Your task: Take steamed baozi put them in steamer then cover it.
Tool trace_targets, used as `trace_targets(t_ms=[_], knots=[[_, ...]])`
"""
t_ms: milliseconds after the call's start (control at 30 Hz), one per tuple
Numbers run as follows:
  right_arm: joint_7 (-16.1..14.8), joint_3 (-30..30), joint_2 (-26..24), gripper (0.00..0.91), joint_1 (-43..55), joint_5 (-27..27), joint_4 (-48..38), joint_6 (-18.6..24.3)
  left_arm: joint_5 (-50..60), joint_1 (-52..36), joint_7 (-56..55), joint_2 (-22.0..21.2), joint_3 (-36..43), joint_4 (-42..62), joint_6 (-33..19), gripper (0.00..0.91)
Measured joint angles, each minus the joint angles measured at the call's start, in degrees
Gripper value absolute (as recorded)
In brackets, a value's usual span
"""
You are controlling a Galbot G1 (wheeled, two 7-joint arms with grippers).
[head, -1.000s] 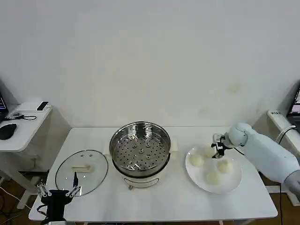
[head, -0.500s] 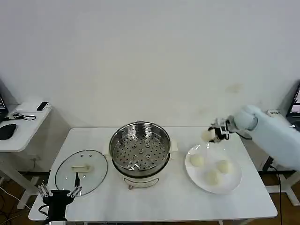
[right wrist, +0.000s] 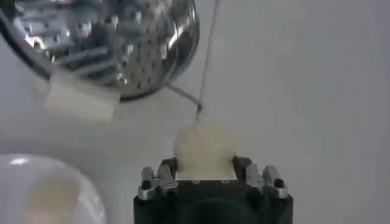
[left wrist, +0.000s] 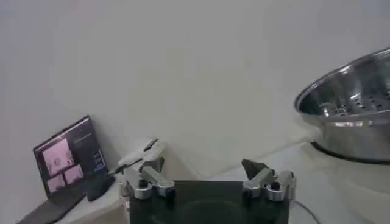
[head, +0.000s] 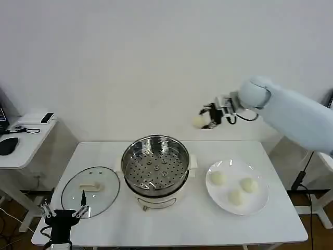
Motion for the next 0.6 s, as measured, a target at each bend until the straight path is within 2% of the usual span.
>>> trace_targets(t_ms=[300, 600], knots=[[1.1, -6.9, 10.5, 0.625, 3.1, -2.0, -1.9, 6.9, -0.3, -0.2, 0.0, -0.6, -1.2, -0.6, 0.0, 0.907], [2.9, -11.5, 17.9, 0.625, 2.8, -9.3, -4.4, 15.3, -0.1, 0.1, -0.1, -2.0, -1.0, -0.9, 0.0, 0.907]])
